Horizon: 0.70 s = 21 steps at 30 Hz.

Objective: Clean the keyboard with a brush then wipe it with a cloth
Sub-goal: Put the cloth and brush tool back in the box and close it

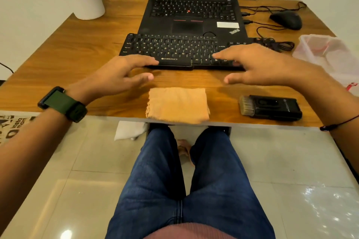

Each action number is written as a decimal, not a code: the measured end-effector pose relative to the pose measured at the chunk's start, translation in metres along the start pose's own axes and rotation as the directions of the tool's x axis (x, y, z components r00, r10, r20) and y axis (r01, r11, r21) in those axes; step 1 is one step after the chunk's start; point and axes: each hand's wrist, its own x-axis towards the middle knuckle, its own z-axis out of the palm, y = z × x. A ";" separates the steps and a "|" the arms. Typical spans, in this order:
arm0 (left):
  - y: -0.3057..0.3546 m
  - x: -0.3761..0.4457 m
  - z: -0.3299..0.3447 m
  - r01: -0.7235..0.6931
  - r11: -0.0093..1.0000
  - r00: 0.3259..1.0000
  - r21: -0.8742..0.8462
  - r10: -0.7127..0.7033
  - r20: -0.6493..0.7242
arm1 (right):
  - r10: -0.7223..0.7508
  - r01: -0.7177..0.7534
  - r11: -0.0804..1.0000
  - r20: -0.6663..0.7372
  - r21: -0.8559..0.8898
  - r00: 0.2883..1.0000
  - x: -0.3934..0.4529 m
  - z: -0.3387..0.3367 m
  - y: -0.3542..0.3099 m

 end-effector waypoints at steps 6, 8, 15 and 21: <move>0.031 -0.035 0.022 -0.166 0.985 0.974 0.035 0.159 0.161 | -0.241 0.239 0.971 0.128 0.032 0.962 -0.011 0.032 -0.045; 0.033 -0.039 0.030 -0.153 0.985 0.973 0.073 0.138 0.184 | -0.253 0.249 0.968 0.172 0.040 0.952 -0.010 0.046 -0.048; 0.040 -0.042 0.043 -0.108 0.976 0.991 0.187 0.092 0.094 | -0.241 0.246 0.969 0.117 -0.036 0.964 -0.011 0.072 -0.053; 0.051 -0.036 0.034 -0.204 0.961 0.979 0.184 0.205 0.013 | -0.313 0.311 0.950 -0.115 -0.034 0.943 -0.014 0.070 -0.053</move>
